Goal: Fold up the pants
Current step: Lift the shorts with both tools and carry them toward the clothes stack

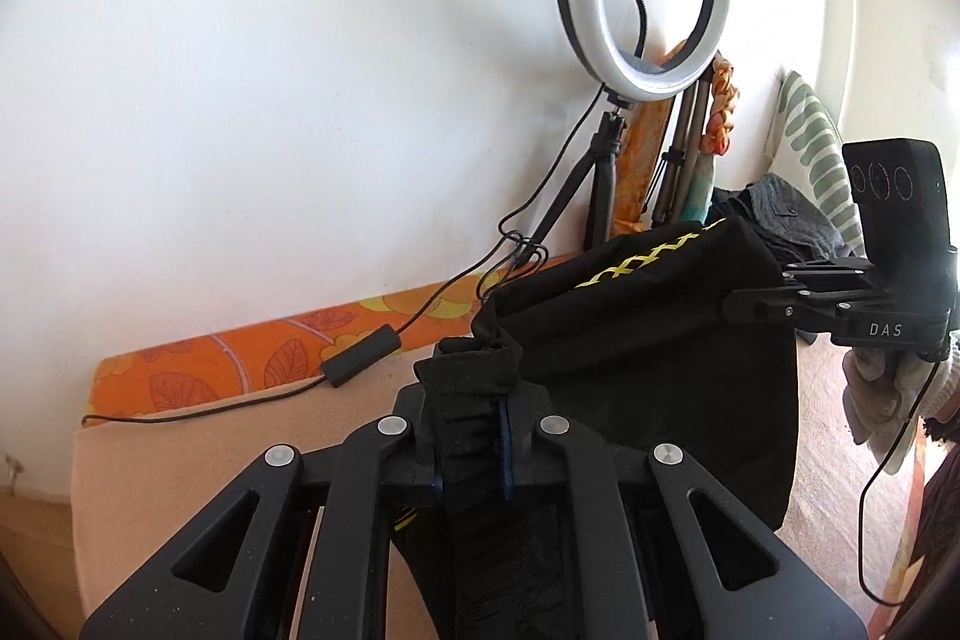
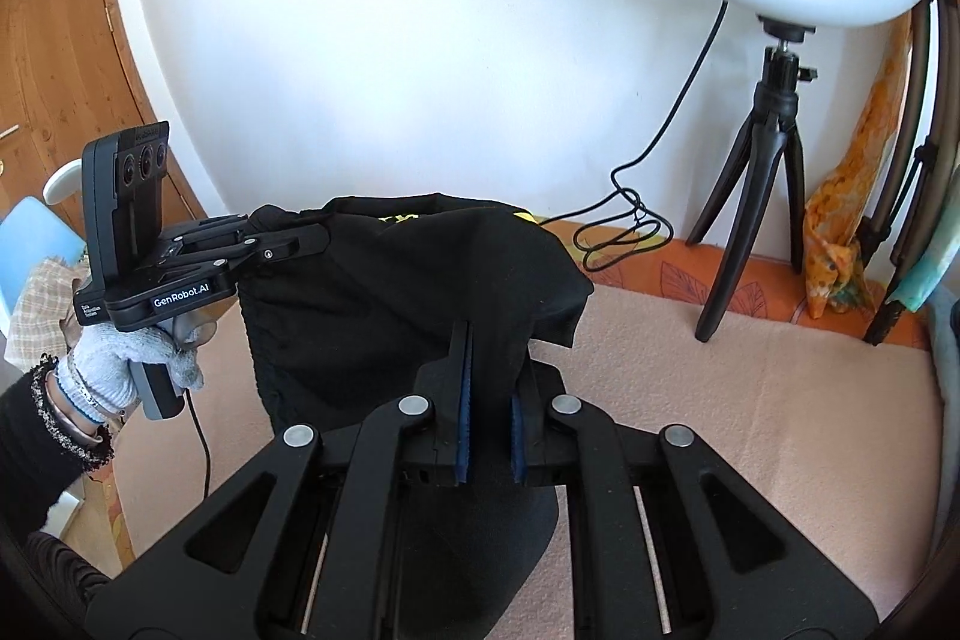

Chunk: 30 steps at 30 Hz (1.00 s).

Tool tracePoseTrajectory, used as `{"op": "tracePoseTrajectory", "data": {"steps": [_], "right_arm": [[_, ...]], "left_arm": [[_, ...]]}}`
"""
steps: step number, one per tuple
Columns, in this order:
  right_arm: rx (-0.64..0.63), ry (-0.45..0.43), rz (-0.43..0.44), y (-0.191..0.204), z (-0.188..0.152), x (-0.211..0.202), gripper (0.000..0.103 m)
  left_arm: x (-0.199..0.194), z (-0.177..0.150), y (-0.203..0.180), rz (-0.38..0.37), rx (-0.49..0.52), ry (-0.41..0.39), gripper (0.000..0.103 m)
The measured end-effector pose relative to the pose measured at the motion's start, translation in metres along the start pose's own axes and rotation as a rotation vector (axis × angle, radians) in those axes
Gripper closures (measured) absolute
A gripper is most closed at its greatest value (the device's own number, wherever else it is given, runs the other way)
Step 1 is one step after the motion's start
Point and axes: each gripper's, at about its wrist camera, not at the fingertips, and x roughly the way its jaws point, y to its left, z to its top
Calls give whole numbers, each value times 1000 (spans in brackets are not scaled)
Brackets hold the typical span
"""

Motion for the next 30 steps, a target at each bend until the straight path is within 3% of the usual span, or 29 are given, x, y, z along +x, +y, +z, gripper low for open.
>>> {"op": "tracePoseTrajectory", "data": {"steps": [7,14,22,30], "right_arm": [[-86,-16,-46,25,4,-56,93],[-201,6,-125,20,25,-116,93],[-165,-3,-185,-30,45,-192,93],[-132,-30,-180,-85,56,-244,93]], "left_arm": [[-21,3,-28,-44,-43,-44,93],[-20,25,-80,-120,-63,-112,93],[-4,57,-151,-198,-20,-168,93],[20,93,-204,-262,-13,-198,93]]}}
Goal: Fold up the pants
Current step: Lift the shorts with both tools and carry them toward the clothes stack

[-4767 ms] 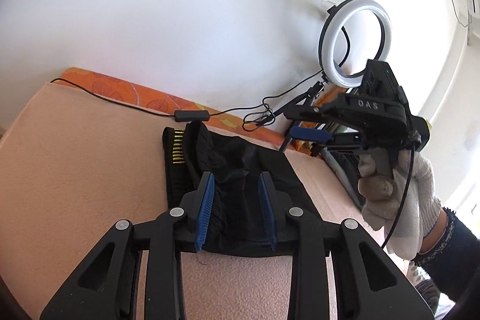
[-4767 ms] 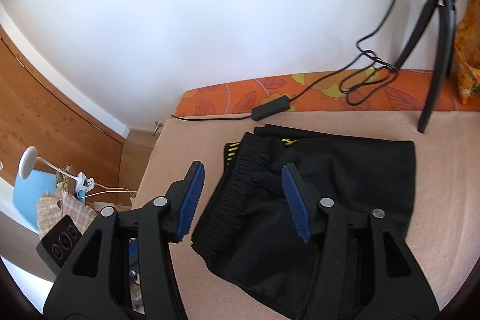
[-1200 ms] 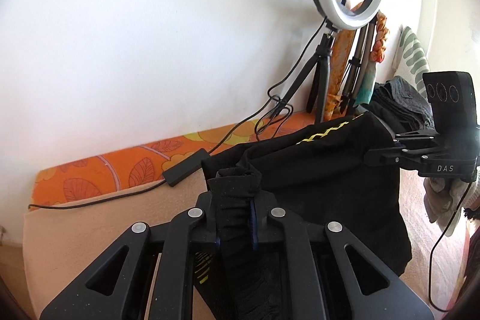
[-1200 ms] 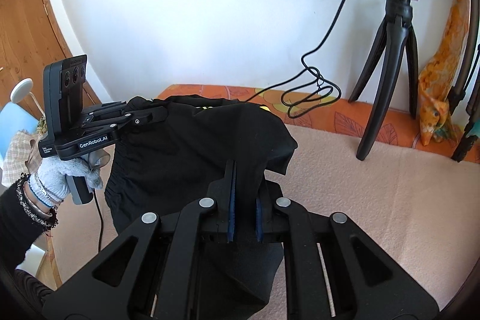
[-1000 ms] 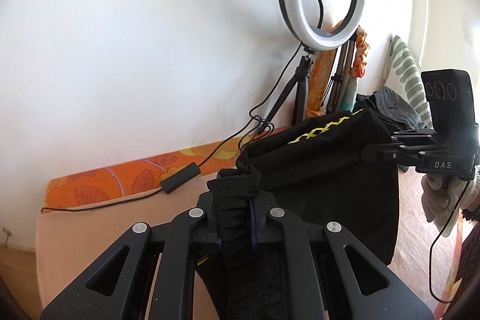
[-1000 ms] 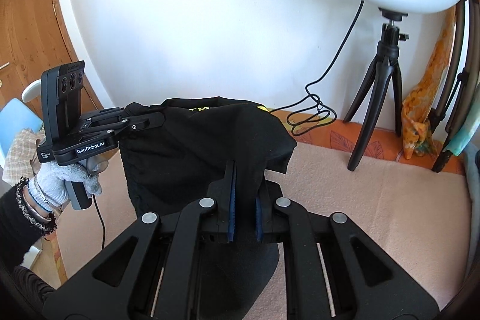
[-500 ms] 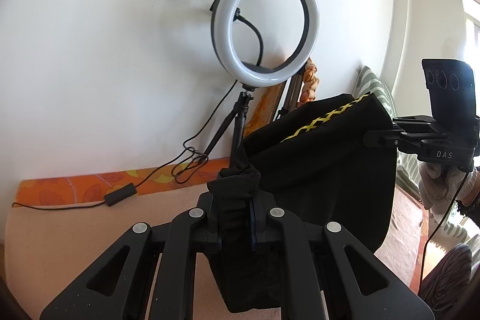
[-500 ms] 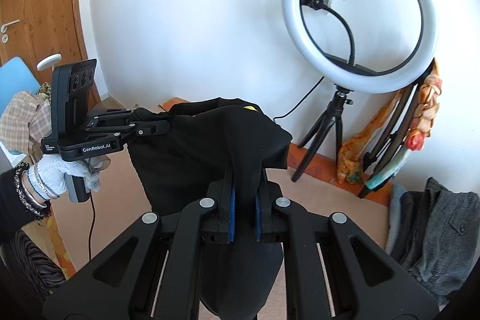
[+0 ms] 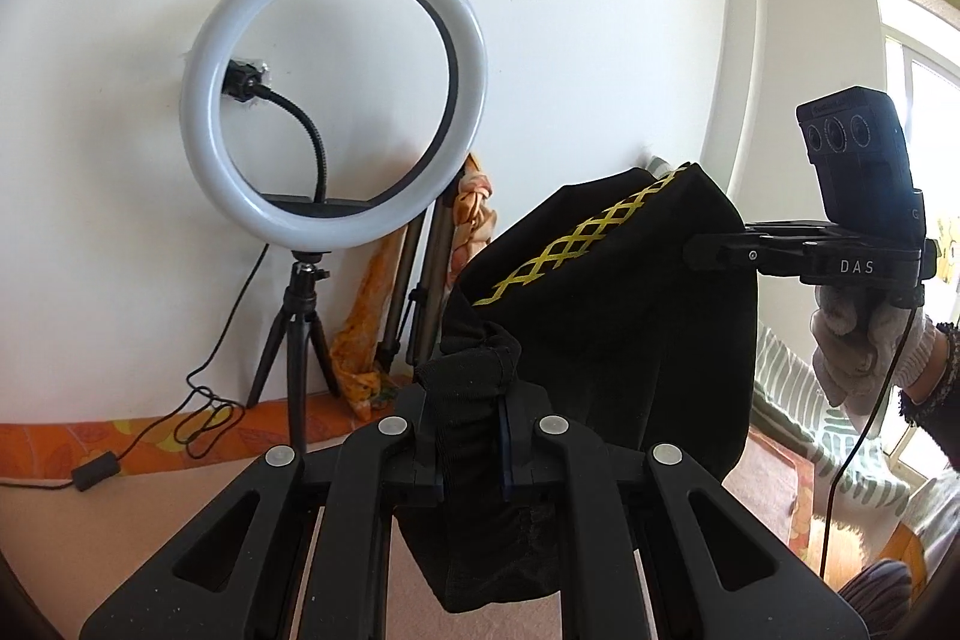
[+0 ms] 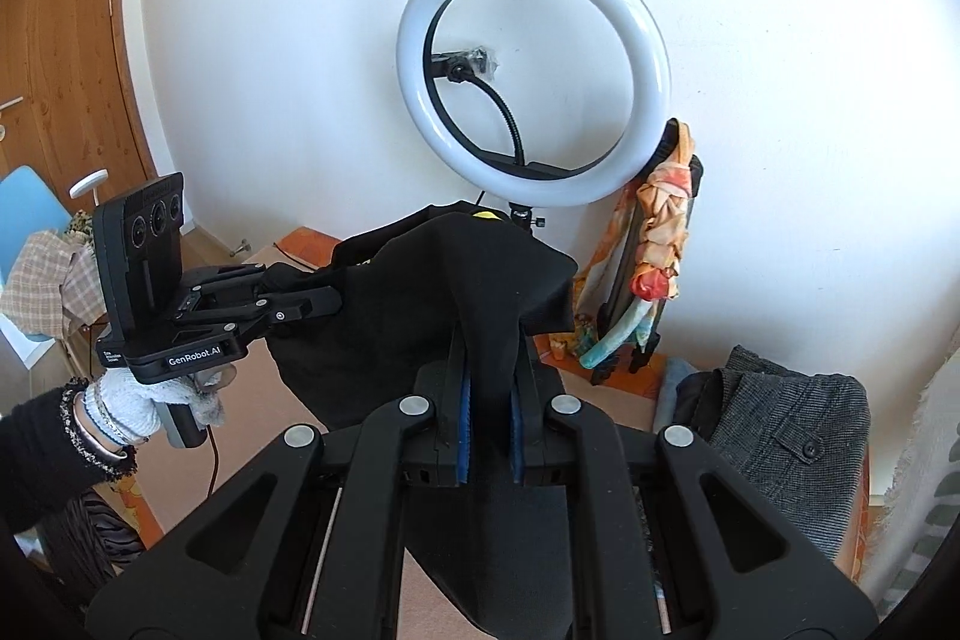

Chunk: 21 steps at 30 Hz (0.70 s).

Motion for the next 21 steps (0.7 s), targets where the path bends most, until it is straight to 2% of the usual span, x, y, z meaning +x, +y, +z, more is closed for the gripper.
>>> {"op": "tracePoseTrajectory", "data": {"steps": [13,21], "right_arm": [[103,-8,-38,-131,-35,-56,93],[190,31,-101,-237,-65,-51,93]], "left_arm": [[98,29,-88,-99,113,55,93],[186,37,-129,-144,168,113,93]]}}
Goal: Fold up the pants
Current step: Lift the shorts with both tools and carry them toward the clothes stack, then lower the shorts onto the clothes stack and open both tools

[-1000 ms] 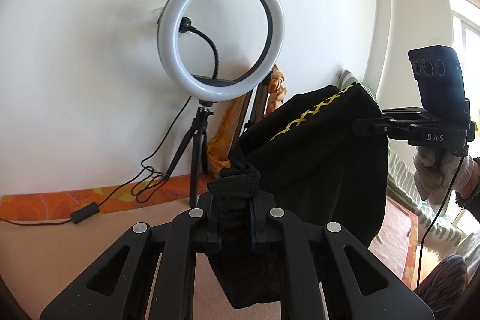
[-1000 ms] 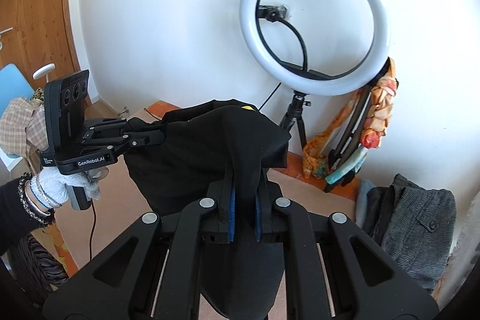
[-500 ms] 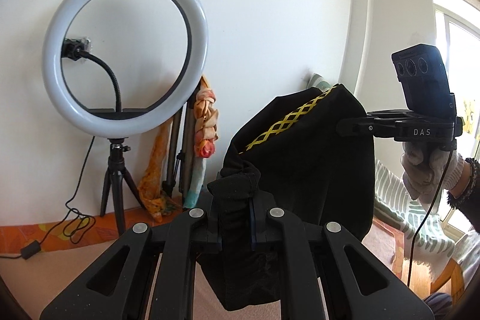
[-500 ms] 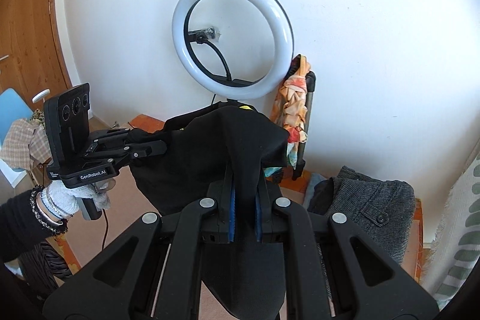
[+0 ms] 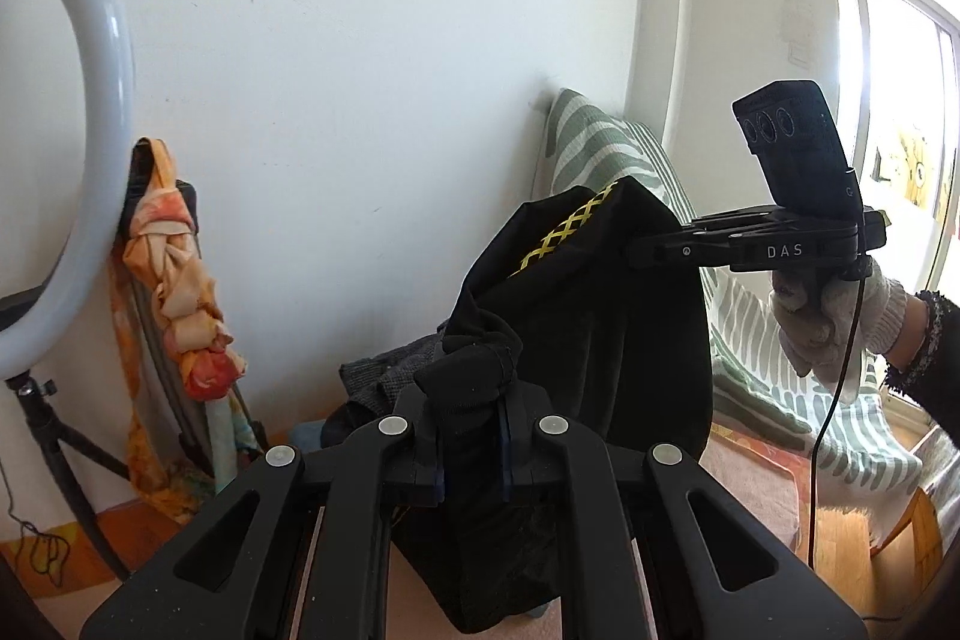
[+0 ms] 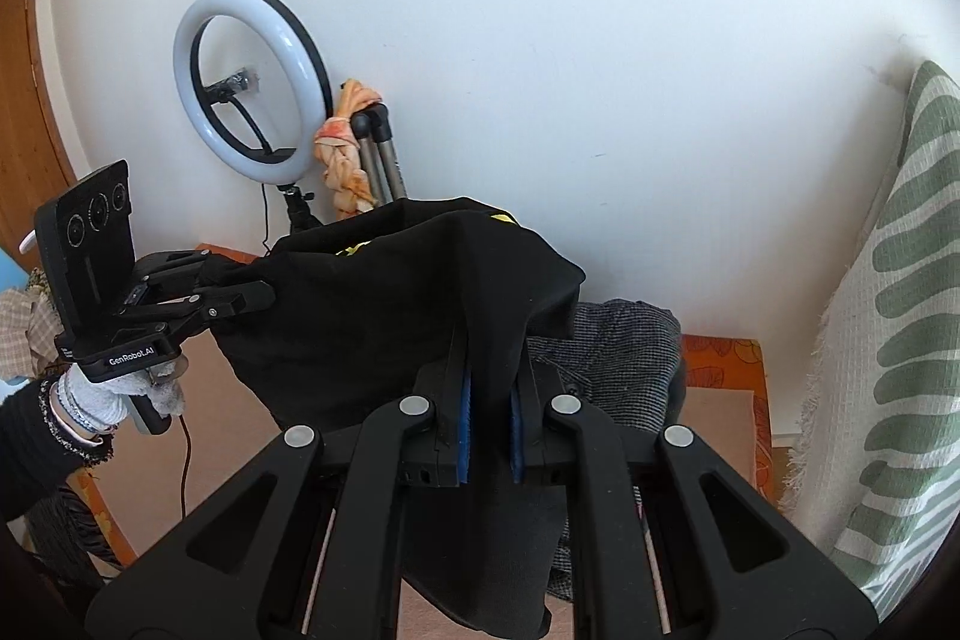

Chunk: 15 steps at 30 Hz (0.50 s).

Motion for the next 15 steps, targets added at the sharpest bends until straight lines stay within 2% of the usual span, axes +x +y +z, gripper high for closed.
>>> {"op": "tracePoseTrajectory", "data": {"steps": [6,15], "right_arm": [[23,31,-28,-51,-4,37,93],[82,69,0,-87,-11,100,93]], "left_arm": [[55,8,16,34,-15,30,93],[111,-7,41,116,-27,107,93]]}}
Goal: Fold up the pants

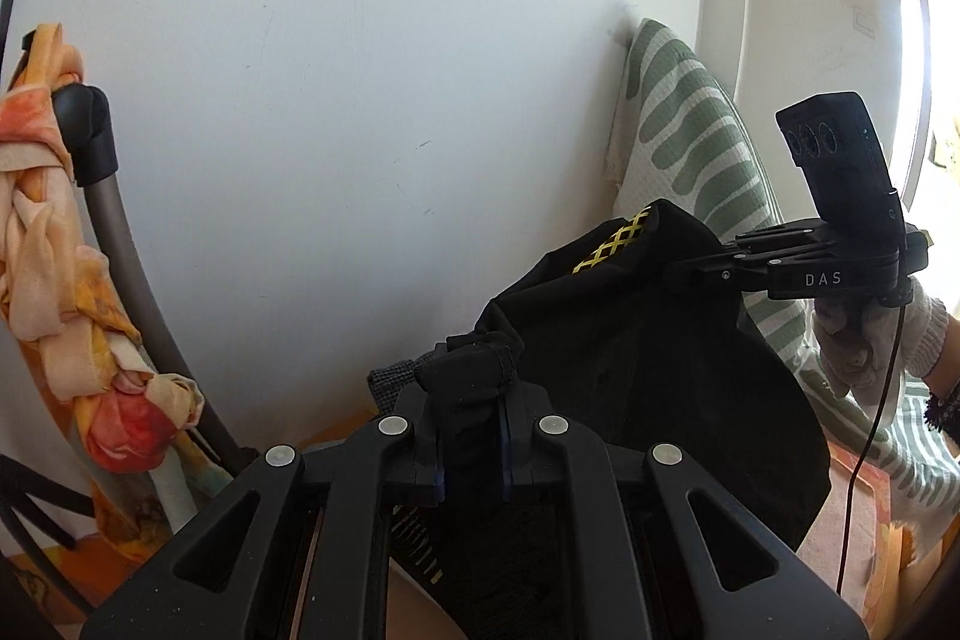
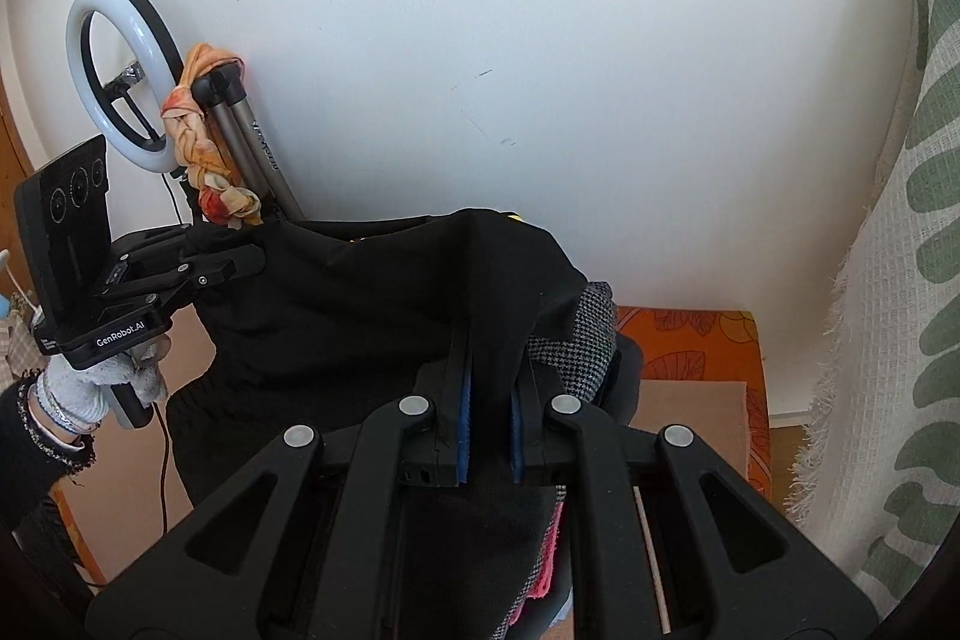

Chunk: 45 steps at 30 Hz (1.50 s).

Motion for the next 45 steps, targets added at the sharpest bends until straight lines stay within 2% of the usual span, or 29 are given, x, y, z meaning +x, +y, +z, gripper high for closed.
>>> {"op": "tracePoseTrajectory", "data": {"steps": [5,6,8,10,16,21,23,27,31,39,45], "right_arm": [[99,44,-33,-19,-11,22,88],[121,47,-42,-22,-12,24,82],[155,31,-73,-30,-13,21,72],[182,10,-104,-35,-11,15,61],[205,-43,-188,-33,-9,-4,59],[186,-89,-212,-17,-7,-17,59],[171,-90,-221,-7,-8,-21,58],[177,-115,-230,11,-12,-39,47],[182,-130,-251,32,-18,-58,40],[178,-162,-321,85,-37,-103,21],[150,-187,-385,137,-60,-133,10]], "left_arm": [[17,-2,9,51,-30,49,84],[19,-2,8,69,-32,58,81],[20,-2,8,100,-29,66,61],[16,1,6,129,-24,48,48],[5,5,6,118,-58,45,41],[-12,2,-7,87,-59,45,38],[-24,-1,-11,66,-68,42,33],[-50,-5,-22,30,-71,46,30],[-73,-7,-38,24,-59,56,22],[-125,-28,-56,10,-94,84,22],[-173,-57,-66,91,-76,92,21]]}}
